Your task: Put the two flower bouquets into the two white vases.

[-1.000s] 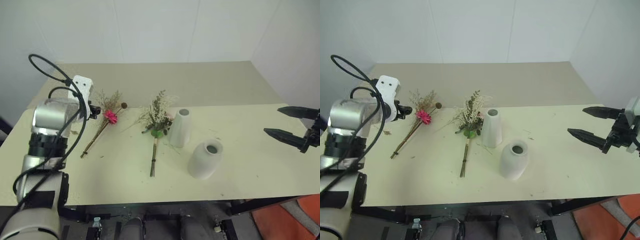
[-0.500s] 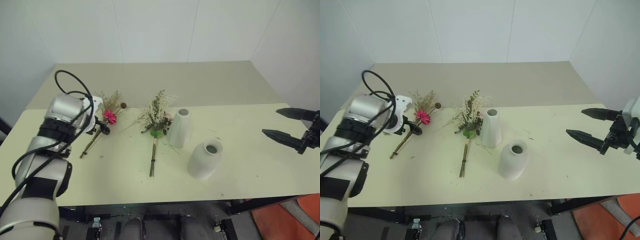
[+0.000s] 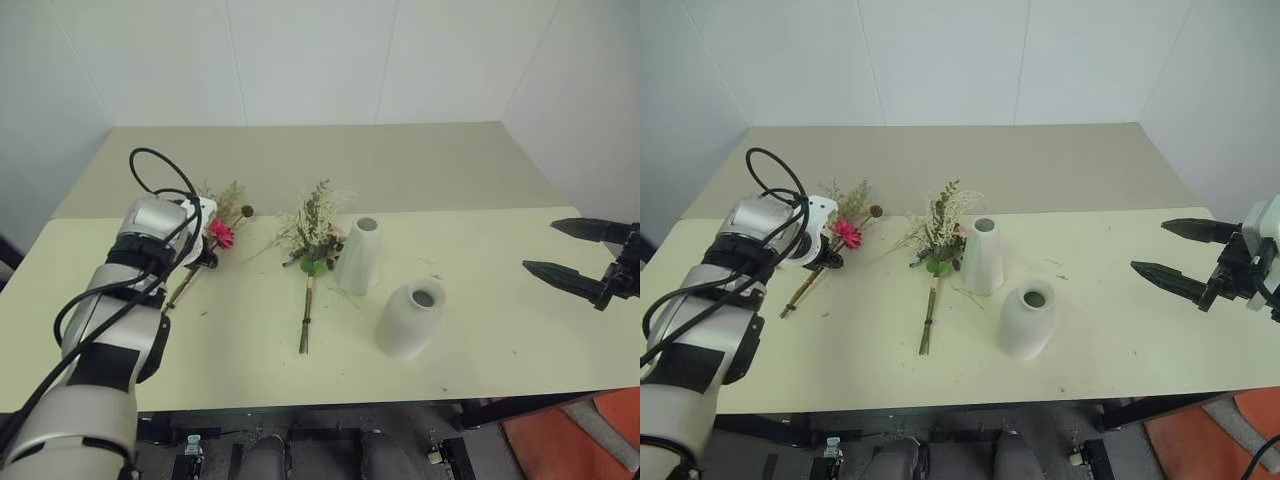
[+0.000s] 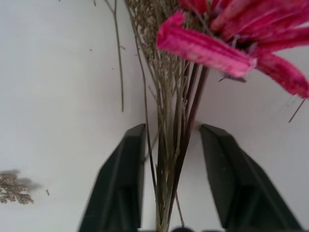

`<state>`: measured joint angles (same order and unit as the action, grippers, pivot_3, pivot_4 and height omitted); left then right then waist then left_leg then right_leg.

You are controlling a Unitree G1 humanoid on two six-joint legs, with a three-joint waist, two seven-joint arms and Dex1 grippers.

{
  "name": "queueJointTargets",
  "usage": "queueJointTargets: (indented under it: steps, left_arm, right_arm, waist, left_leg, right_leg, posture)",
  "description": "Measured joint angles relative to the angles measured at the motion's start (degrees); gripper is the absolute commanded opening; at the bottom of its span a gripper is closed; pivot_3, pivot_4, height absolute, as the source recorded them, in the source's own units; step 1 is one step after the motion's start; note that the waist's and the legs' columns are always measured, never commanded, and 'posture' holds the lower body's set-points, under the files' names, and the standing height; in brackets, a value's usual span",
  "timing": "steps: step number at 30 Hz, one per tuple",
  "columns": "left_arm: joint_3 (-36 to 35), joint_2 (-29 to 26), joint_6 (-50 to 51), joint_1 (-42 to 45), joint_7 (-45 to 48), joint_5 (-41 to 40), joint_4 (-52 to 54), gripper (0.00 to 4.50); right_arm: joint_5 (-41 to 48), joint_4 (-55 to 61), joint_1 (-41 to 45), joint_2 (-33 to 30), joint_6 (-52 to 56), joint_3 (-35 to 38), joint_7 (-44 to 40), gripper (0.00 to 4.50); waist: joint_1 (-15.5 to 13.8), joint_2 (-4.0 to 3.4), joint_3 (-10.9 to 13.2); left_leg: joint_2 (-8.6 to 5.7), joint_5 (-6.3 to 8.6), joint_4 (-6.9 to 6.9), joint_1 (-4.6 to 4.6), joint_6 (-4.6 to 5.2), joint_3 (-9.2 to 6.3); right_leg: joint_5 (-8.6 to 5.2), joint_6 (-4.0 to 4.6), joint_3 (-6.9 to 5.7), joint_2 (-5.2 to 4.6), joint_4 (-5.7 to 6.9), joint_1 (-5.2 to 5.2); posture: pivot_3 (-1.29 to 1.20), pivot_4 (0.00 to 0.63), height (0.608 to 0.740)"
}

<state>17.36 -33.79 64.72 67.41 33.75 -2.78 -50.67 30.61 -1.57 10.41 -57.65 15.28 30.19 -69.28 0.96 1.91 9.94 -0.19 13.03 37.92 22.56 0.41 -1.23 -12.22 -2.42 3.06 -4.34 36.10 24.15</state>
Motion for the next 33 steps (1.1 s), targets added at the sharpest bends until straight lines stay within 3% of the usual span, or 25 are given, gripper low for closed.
queueJointTargets:
  steps: [3,7,11,16,23,33]
  left_arm:
    - [-1.06,0.36,-0.01,0.0,-0.16,0.5,-0.37,0.02]
    - [-4.34,0.33,-1.33,-1.96,-2.15,0.65,2.35,0.02]
    - [-15.88,2.44,-14.22,-9.29,-13.41,0.15,14.01,0.02]
    - [-23.73,5.5,-25.1,-10.47,-16.74,-3.43,23.92,0.02]
    - [-29.57,10.97,-25.64,-7.11,-7.26,-16.75,32.25,0.02]
    - [-29.29,19.05,-25.74,-0.91,5.88,-28.89,31.36,0.02]
  right_arm:
    - [0.0,0.09,-0.84,0.0,0.01,0.19,0.49,4.5]
    - [0.01,0.33,-1.81,-0.02,0.01,0.88,0.69,4.5]
    - [0.02,0.52,-2.12,-0.04,0.03,1.93,0.86,4.5]
    - [0.03,1.29,-2.07,0.22,0.14,1.8,1.63,4.5]
    - [1.37,2.22,-1.96,1.75,1.09,1.26,1.92,4.5]
    - [3.92,4.9,-1.37,3.25,5.35,-2.42,3.21,4.5]
  waist:
    - [0.12,0.0,0.0]
    - [0.19,0.0,0.0]
    - [-0.21,0.04,0.02]
    - [-0.58,0.06,0.03]
    - [-0.45,0.06,0.03]
    - [-0.15,0.05,0.03]
  left_leg:
    - [0.0,0.0,0.0,-0.02,0.0,0.0]
    - [0.02,0.0,0.0,-0.01,0.0,-0.01]
    - [0.04,0.0,0.03,0.0,0.0,-0.05]
    - [0.0,0.0,0.05,0.04,-0.01,-0.04]
    - [-0.01,0.0,0.11,0.09,-0.01,-0.03]
    - [-0.03,0.0,0.18,0.09,-0.01,-0.02]
  right_leg:
    - [0.0,0.0,0.0,0.0,0.02,0.0]
    - [0.01,0.01,0.01,0.0,0.02,0.02]
    - [0.09,0.06,0.02,-0.07,0.03,0.02]
    - [0.15,0.03,0.01,-0.1,-0.01,0.0]
    - [0.16,0.01,-0.01,-0.07,-0.01,0.01]
    - [0.15,0.0,0.0,-0.05,-0.01,-0.02]
  posture:
    - [0.0,0.15,0.74]
    - [0.0,0.15,0.74]
    - [0.0,0.15,0.74]
    - [0.0,0.15,0.74]
    - [0.0,0.15,0.74]
    - [0.0,0.15,0.74]
